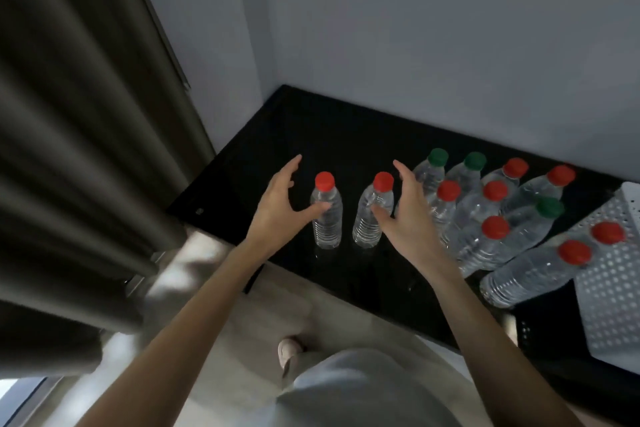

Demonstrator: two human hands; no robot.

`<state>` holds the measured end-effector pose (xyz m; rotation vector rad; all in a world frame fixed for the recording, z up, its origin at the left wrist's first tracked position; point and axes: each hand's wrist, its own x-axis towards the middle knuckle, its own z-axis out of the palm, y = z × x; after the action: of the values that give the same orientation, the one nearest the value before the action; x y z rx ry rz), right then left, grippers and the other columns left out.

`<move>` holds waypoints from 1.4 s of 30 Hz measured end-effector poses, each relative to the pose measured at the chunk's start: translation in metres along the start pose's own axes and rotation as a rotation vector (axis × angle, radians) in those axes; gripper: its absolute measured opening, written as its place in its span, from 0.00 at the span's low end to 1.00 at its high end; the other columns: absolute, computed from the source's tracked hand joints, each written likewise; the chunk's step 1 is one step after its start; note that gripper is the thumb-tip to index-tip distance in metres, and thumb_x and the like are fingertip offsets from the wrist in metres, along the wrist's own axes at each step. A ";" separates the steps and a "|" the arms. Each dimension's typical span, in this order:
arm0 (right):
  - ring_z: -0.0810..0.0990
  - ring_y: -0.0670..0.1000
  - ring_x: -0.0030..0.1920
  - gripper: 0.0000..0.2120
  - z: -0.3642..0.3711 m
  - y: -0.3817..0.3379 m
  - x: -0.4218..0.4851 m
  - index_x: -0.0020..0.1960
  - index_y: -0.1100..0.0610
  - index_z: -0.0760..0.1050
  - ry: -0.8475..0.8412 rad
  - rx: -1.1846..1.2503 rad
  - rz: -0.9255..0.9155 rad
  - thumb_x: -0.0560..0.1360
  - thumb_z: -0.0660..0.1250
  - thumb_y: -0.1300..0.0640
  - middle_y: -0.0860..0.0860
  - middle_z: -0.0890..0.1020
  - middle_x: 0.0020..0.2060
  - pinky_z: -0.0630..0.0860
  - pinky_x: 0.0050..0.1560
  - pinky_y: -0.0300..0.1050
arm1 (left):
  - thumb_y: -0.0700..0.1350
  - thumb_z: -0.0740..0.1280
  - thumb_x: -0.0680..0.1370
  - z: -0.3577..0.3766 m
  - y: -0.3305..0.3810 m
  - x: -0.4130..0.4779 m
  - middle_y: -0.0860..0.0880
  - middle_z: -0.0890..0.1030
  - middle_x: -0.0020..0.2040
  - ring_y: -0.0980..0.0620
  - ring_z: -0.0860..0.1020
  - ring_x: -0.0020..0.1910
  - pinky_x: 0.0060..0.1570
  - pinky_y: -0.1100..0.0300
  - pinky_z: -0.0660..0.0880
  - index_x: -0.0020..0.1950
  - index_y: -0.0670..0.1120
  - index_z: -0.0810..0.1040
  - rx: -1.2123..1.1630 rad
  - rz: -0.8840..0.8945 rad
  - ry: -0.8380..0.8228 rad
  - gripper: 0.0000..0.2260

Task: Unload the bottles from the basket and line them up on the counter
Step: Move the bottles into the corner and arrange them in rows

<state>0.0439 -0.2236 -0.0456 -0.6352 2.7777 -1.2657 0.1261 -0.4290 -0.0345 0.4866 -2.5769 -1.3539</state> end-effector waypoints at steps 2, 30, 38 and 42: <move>0.64 0.50 0.73 0.38 0.010 0.004 0.009 0.76 0.50 0.52 0.000 0.015 0.063 0.74 0.71 0.56 0.52 0.66 0.73 0.63 0.72 0.49 | 0.52 0.76 0.69 0.010 -0.016 0.020 0.53 0.61 0.76 0.53 0.65 0.71 0.66 0.53 0.68 0.77 0.59 0.55 -0.046 -0.038 -0.094 0.43; 0.77 0.47 0.49 0.26 0.065 0.013 0.023 0.62 0.53 0.67 0.175 -0.026 0.268 0.69 0.75 0.50 0.46 0.78 0.51 0.71 0.48 0.42 | 0.49 0.81 0.63 0.040 -0.071 0.077 0.56 0.82 0.52 0.61 0.80 0.53 0.56 0.56 0.78 0.59 0.54 0.76 -0.287 0.093 -0.331 0.27; 0.80 0.49 0.46 0.23 0.074 -0.016 0.051 0.59 0.50 0.66 0.107 -0.044 0.284 0.70 0.73 0.48 0.47 0.80 0.46 0.78 0.46 0.50 | 0.51 0.81 0.62 0.006 -0.078 0.128 0.56 0.84 0.46 0.62 0.82 0.46 0.52 0.58 0.79 0.55 0.52 0.79 -0.293 0.050 -0.257 0.24; 0.80 0.49 0.43 0.23 0.084 -0.039 0.084 0.57 0.49 0.66 0.104 -0.031 0.304 0.69 0.73 0.46 0.46 0.81 0.43 0.79 0.46 0.54 | 0.51 0.81 0.61 -0.023 -0.083 0.169 0.57 0.83 0.45 0.64 0.81 0.45 0.49 0.63 0.78 0.53 0.53 0.78 -0.263 0.058 -0.219 0.23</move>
<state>-0.0040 -0.3383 -0.0617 -0.1408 2.8381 -1.2242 -0.0068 -0.5529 -0.0872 0.2286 -2.4960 -1.7797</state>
